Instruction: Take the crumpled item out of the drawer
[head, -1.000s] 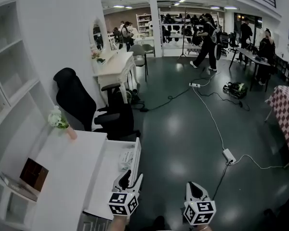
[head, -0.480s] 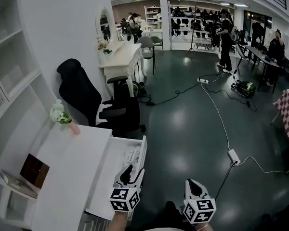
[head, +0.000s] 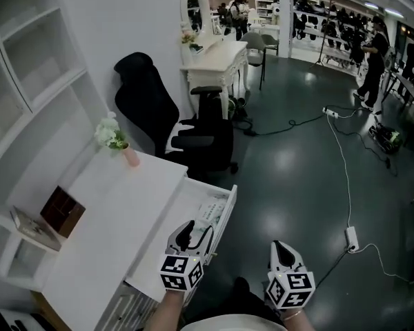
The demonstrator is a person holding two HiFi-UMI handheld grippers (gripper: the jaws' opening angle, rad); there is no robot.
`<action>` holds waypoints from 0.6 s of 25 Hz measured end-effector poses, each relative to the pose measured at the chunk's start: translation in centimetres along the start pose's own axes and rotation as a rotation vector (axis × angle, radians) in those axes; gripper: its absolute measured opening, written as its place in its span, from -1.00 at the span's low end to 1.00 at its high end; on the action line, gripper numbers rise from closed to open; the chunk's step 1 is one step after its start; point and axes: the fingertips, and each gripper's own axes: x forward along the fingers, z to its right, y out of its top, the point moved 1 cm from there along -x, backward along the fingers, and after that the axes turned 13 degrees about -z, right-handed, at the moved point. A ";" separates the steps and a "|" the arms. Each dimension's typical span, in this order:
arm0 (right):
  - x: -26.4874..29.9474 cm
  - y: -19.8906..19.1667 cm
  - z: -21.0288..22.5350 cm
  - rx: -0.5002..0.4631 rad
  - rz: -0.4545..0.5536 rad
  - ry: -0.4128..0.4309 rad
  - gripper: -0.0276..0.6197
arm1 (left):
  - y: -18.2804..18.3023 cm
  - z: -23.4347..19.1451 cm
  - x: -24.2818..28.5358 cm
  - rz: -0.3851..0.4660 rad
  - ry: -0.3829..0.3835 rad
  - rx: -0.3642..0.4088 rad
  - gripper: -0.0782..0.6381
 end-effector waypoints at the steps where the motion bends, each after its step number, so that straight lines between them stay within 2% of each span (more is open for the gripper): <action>1: 0.8 0.2 -0.3 -0.009 -0.013 0.023 -0.91 | -0.1 -0.7 0.1 -0.004 0.021 -0.009 -0.22; 7: 4.8 1.7 -1.9 -0.081 -0.070 0.142 -0.91 | -1.2 -4.0 0.1 -0.030 0.150 -0.055 -0.22; 15: 8.7 2.4 -4.3 -0.172 -0.142 0.261 -0.91 | -4.4 -7.5 -0.3 -0.093 0.268 -0.108 -0.22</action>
